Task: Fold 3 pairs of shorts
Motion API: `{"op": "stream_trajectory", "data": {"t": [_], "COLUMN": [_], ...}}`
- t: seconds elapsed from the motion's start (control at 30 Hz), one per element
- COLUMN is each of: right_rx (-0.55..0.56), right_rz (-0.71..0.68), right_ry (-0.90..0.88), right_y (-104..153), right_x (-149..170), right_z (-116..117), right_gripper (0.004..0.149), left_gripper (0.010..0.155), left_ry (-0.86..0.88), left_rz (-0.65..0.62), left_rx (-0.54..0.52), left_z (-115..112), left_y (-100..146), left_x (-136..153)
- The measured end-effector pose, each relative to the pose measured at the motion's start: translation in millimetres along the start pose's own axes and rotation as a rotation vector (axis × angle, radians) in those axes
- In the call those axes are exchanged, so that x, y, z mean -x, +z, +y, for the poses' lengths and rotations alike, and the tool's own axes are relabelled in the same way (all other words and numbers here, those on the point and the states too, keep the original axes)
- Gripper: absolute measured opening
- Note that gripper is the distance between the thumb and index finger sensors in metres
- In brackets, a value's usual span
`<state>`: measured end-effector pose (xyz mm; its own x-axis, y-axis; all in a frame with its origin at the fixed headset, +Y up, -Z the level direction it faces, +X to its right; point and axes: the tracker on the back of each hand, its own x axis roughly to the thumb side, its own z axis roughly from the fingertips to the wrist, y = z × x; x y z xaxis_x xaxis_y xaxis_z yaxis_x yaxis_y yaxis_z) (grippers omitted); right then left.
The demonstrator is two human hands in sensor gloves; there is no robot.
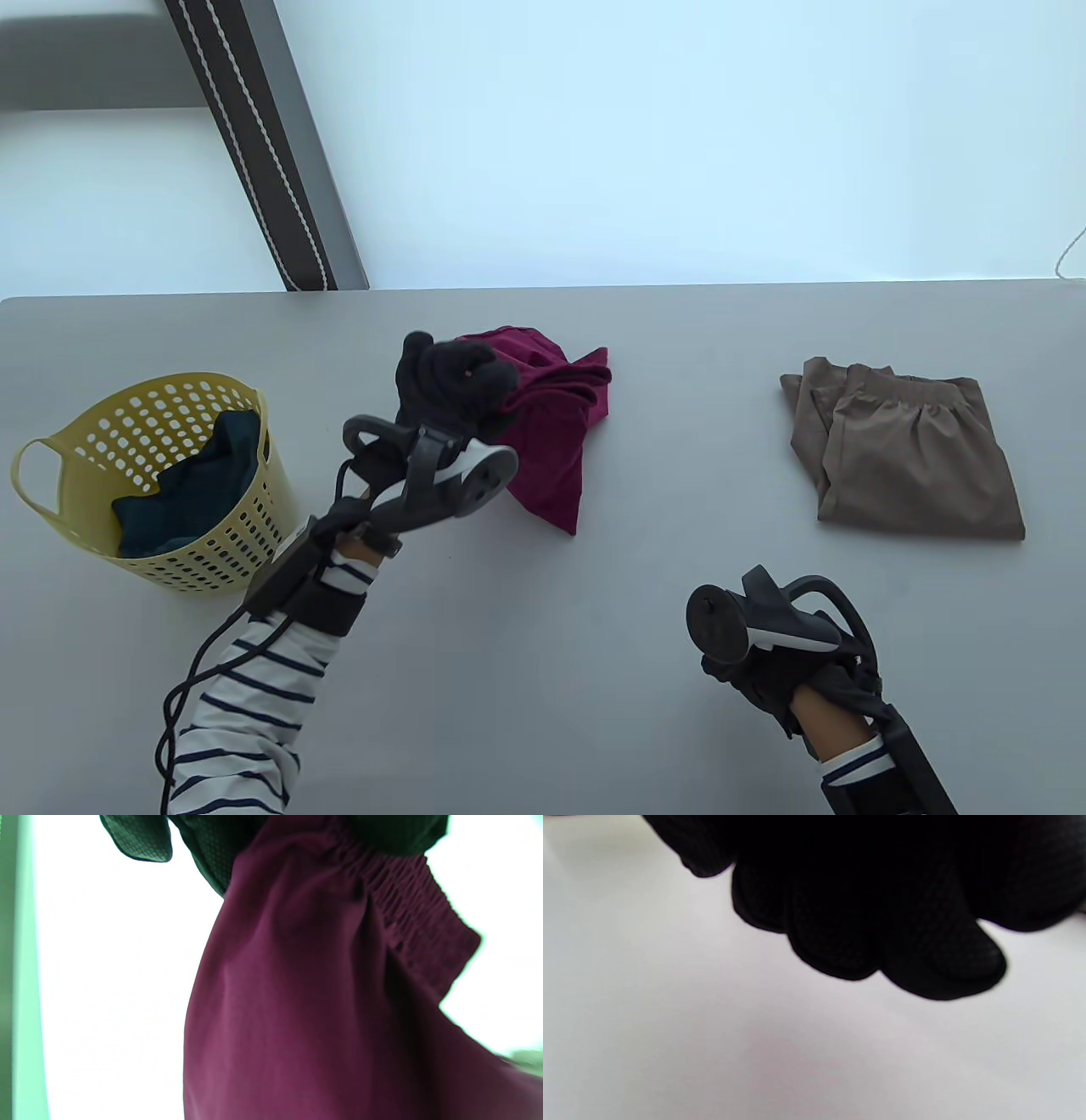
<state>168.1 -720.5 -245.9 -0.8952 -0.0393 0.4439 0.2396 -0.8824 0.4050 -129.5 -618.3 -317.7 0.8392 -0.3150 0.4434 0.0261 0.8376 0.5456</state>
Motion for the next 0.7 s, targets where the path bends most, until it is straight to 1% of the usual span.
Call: {"op": "stream_trajectory", "data": {"t": [0.03,0.07,0.1,0.17,0.2,0.23,0.27,0.3,0.33,0.4,0.43,0.5,0.57,0.6,0.7], "right_rx": [-0.002,-0.002,-0.004,-0.007,-0.008,-0.007,-0.005,-0.005,-0.003,-0.002,-0.003,-0.006,-0.009,-0.010,-0.013], "right_rz": [0.000,0.001,0.002,0.003,0.006,0.009,0.014,0.016,0.022,0.031,0.036,0.043,0.048,0.049,0.055], "right_ry": [0.000,0.000,-0.001,-0.004,-0.007,-0.009,-0.010,-0.011,-0.013,-0.015,-0.015,-0.014,-0.013,-0.012,-0.007], "right_y": [0,0,0,0,0,0,1,1,1,1,0,0,-1,-1,0], "right_x": [0,0,0,0,1,2,3,3,4,6,6,7,7,8,8], "right_z": [0,0,0,0,0,-1,-1,-1,-1,-1,-1,0,0,0,0], "right_gripper": [0.038,0.038,0.038,0.038,0.038,0.038,0.038,0.038,0.038,0.038,0.038,0.038,0.038,0.038,0.038], "left_gripper": [0.050,0.051,0.054,0.061,0.062,0.060,0.058,0.056,0.053,0.051,0.051,0.053,0.059,0.064,0.087], "left_ry": [0.013,0.032,0.054,0.071,0.045,0.014,0.007,0.030,0.094,0.185,0.193,0.150,0.105,0.094,0.010], "left_rz": [-0.078,-0.186,-0.310,-0.498,-0.585,-0.638,-0.659,-0.650,-0.626,-0.618,-0.625,-0.653,-0.708,-0.742,-0.854], "left_rx": [0.065,0.168,0.303,0.543,0.601,0.563,0.511,0.477,0.444,0.407,0.384,0.364,0.419,0.484,0.756], "left_z": [-8,-18,-27,-39,-40,-34,-25,-16,-5,8,13,11,-1,-12,-55], "left_y": [19,37,56,82,97,100,95,89,78,57,43,22,6,1,-3], "left_x": [-11,-23,-36,-55,-63,-65,-64,-62,-60,-61,-66,-78,-95,-107,-142]}}
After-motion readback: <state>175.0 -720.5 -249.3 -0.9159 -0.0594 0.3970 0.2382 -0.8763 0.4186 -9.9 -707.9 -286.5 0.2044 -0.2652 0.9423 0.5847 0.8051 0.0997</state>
